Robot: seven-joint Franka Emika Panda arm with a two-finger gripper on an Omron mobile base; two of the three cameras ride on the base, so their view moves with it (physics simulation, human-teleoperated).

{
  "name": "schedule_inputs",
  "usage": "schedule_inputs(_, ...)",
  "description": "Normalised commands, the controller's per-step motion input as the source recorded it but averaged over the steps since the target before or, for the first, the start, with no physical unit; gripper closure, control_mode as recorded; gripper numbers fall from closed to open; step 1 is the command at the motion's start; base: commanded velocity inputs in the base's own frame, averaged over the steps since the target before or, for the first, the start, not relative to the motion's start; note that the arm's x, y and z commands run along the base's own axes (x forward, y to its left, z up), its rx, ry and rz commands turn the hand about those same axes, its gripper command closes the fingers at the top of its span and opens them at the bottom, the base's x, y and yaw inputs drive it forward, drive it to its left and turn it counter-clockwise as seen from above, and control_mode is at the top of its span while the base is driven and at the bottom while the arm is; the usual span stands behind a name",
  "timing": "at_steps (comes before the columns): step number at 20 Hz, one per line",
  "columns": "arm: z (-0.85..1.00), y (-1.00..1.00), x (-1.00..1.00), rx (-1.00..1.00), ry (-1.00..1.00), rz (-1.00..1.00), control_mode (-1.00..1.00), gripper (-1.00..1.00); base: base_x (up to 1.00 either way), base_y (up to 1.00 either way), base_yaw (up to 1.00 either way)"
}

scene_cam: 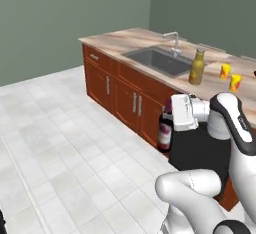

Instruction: Place the drinks on the dining counter in a tight cluster.

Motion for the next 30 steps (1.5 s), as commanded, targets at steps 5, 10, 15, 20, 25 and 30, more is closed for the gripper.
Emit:
schedule_inputs(5,0.0,0.0,0.0,0.0,0.0,0.0,1.0,1.0,0.91,0.1,-0.03)
schedule_inputs(10,0.0,0.0,0.0,0.0,0.0,0.0,1.0,1.0,0.93,0.1,-0.02)
schedule_inputs(15,0.0,0.0,0.0,0.0,0.0,0.0,1.0,1.0,0.86,0.12,-0.14)
schedule_inputs(20,0.0,0.0,0.0,0.0,0.0,0.0,1.0,1.0,0.57,0.22,-0.46)
schedule_inputs(25,0.0,0.0,0.0,0.0,0.0,0.0,1.0,1.0,0.44,0.27,-0.6)
schedule_inputs(30,0.0,0.0,0.0,0.0,0.0,0.0,1.0,1.0,0.36,0.27,-0.68)
